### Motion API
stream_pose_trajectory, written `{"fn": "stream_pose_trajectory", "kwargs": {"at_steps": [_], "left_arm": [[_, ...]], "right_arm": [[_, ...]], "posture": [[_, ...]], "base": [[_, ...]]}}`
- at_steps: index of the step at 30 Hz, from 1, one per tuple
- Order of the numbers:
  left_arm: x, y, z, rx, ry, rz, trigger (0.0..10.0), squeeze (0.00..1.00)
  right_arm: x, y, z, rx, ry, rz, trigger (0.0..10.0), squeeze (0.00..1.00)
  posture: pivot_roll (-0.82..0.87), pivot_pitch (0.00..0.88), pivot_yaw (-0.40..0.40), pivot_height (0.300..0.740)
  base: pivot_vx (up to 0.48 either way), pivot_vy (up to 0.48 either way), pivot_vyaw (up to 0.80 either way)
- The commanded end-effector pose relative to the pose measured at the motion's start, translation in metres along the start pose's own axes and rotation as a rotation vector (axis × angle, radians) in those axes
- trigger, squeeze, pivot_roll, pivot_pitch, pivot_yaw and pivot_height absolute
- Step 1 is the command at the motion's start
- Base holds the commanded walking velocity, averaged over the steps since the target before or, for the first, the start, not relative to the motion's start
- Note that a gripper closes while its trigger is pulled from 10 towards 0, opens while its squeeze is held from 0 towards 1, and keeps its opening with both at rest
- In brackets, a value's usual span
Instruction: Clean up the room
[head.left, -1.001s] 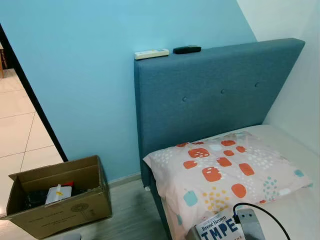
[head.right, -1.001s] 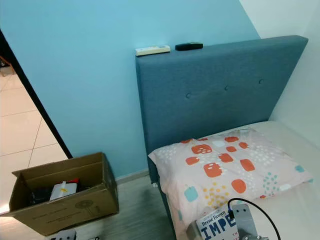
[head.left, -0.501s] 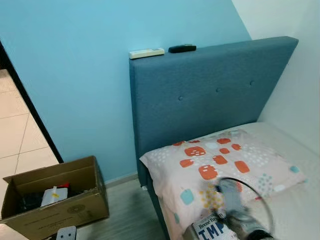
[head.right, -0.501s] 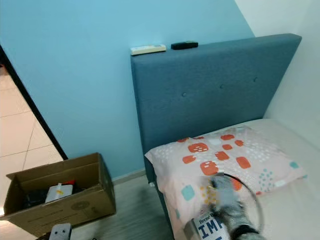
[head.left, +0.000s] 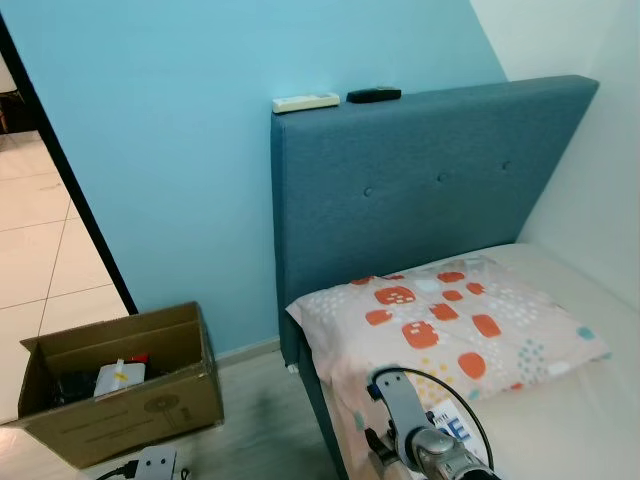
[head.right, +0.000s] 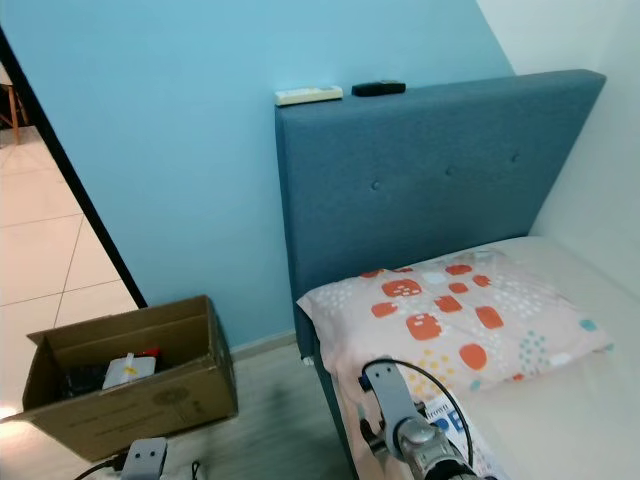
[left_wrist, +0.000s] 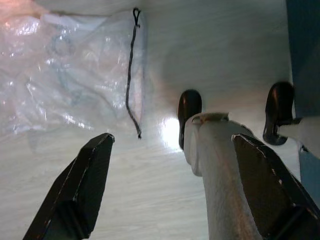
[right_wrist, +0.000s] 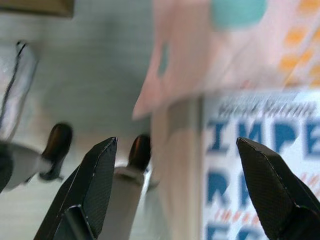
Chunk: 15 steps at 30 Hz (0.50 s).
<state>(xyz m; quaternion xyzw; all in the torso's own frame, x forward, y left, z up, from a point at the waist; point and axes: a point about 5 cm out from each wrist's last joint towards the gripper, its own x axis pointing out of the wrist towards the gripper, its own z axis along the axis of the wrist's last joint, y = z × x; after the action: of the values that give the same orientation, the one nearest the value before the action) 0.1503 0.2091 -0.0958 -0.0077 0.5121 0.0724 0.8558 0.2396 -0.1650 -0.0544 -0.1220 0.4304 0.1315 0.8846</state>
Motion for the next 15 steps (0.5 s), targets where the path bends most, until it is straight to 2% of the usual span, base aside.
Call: {"fn": "stream_pose_trajectory", "kwargs": {"at_steps": [1,3,5,9,15], "left_arm": [[0.0,-0.002,-0.004,0.014,0.02,-0.002,10.0,0.0],[0.0,-0.004,-0.006,0.028,0.03,-0.006,10.0,0.0],[-0.001,-0.004,-0.008,0.034,0.036,-0.007,10.0,0.0],[-0.001,-0.003,-0.012,0.042,0.047,-0.005,10.0,0.0],[-0.002,-0.001,-0.016,0.062,0.06,-0.006,10.0,0.0]], "right_arm": [[-0.001,0.0,-0.009,0.02,0.041,-0.013,10.0,0.0],[-0.005,-0.007,-0.034,0.135,0.128,-0.062,10.0,0.0],[-0.007,-0.01,-0.041,0.164,0.155,-0.084,10.0,0.0],[-0.009,-0.013,-0.048,0.165,0.178,-0.099,10.0,0.0],[-0.011,-0.01,-0.059,0.099,0.222,-0.093,10.0,0.0]], "posture": [[-0.02,0.0,-0.043,0.74],[-0.02,0.0,-0.049,0.74],[-0.02,0.0,-0.05,0.74],[-0.02,0.0,-0.05,0.74],[-0.01,0.0,-0.052,0.74]], "base": [[-0.442,0.0,0.0],[-0.437,0.0,0.0],[-0.437,0.0,0.0],[-0.439,0.0,0.0],[-0.441,0.0,0.0]]}}
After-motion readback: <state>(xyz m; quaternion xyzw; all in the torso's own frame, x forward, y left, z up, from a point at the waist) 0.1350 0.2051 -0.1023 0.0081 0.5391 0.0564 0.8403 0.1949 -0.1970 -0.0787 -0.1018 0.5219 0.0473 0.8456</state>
